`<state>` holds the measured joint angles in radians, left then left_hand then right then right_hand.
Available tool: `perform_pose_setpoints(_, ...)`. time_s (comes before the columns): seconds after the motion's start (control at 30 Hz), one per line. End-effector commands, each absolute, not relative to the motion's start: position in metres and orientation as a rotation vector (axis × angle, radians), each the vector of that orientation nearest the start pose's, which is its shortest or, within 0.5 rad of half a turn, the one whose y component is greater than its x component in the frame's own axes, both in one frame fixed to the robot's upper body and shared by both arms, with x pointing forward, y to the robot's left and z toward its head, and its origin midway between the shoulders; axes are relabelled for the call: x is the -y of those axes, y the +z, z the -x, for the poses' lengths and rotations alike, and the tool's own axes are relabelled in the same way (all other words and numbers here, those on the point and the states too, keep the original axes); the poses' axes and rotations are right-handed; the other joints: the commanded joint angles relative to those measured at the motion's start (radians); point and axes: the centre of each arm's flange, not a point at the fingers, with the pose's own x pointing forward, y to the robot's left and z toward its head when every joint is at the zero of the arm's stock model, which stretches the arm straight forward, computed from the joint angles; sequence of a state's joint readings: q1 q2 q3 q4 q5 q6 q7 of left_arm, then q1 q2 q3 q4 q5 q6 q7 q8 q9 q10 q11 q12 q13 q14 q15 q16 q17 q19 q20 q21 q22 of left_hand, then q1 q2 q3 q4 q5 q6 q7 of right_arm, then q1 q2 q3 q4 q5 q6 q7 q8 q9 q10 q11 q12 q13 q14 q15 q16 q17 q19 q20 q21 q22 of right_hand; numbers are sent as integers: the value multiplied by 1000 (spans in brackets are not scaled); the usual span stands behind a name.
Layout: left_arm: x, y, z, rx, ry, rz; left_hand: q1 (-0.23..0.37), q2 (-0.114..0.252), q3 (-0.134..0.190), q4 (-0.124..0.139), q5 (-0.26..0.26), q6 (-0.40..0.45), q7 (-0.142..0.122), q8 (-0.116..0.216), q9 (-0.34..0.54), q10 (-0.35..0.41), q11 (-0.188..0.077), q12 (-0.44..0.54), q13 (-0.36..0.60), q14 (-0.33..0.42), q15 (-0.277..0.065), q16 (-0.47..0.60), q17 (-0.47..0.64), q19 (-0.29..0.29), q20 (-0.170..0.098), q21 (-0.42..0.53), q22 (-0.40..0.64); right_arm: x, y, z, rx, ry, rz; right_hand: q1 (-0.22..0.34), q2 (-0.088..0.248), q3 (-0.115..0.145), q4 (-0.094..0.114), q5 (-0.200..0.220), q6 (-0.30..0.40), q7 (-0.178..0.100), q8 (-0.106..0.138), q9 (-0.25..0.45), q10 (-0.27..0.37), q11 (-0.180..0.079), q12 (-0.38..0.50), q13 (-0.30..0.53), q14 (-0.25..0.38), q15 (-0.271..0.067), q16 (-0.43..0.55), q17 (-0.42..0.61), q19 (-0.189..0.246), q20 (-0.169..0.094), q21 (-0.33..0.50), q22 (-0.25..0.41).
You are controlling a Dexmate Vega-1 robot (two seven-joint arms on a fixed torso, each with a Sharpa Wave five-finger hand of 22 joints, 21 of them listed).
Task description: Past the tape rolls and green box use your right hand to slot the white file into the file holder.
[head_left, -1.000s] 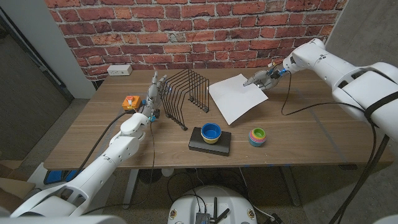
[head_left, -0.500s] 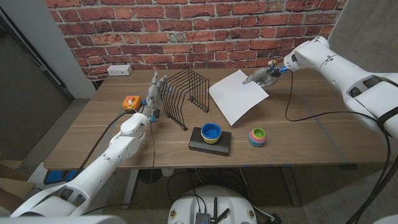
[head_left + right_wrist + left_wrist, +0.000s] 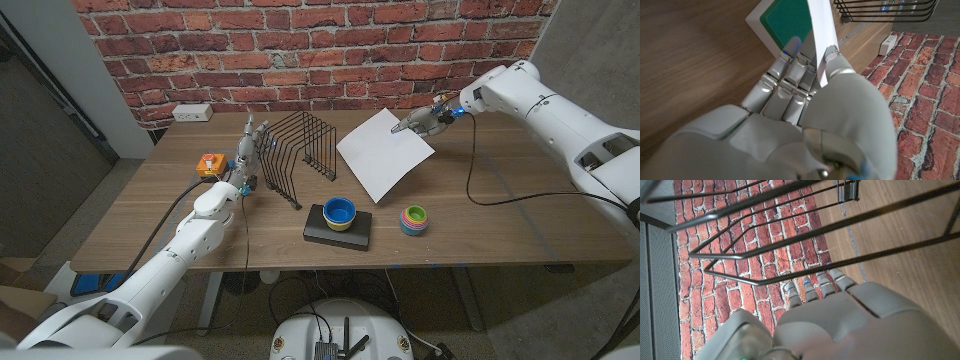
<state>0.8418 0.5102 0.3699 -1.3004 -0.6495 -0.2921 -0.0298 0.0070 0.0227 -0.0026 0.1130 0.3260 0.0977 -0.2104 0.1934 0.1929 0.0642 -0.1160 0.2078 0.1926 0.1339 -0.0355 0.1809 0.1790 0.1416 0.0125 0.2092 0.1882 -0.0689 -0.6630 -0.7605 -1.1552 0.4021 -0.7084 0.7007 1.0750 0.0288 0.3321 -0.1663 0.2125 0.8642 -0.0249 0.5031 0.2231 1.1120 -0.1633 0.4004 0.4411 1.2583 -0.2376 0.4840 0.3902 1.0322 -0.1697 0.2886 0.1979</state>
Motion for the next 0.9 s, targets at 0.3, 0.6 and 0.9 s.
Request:
perform_pose_setpoints(0.3, -290, -28, -652, 594, -207, 42, -1, 7, 1, 5, 6, -1, -9, 6, 5, -1, -8, 7, 5, 6, -6, 6, 2, 8, 0, 7, 5, 282, 167, -656, -61, 515, 636, 53, 7, 11, -11, -10, 4, -12, 12, 2, 51, -43, 1, 20, 16, 0, -1, 19, -11, -37, 11, 7)
perform_pose_setpoints(0.6, -290, -28, -652, 595, -207, 41, -1, 7, 1, 5, 6, -2, -9, 6, 5, -1, -7, 7, 5, 6, -5, 6, 2, 8, 1, 7, 5, 278, 173, -647, -40, 506, 660, 74, 11, 14, -11, -17, 5, -14, 14, 3, 56, -44, 1, 28, 20, 0, -1, 26, -15, -37, 15, 9)
perform_pose_setpoints(0.9, -290, -28, -652, 595, -207, 41, -1, 7, 1, 5, 6, -3, -9, 6, 5, -1, -6, 7, 5, 6, -5, 6, 2, 8, 1, 7, 5, 271, 185, -632, -4, 499, 703, 84, 12, 15, -11, -21, 2, -11, 13, 3, 58, -44, 1, 32, 22, 0, -2, 30, -17, -37, 18, 10)
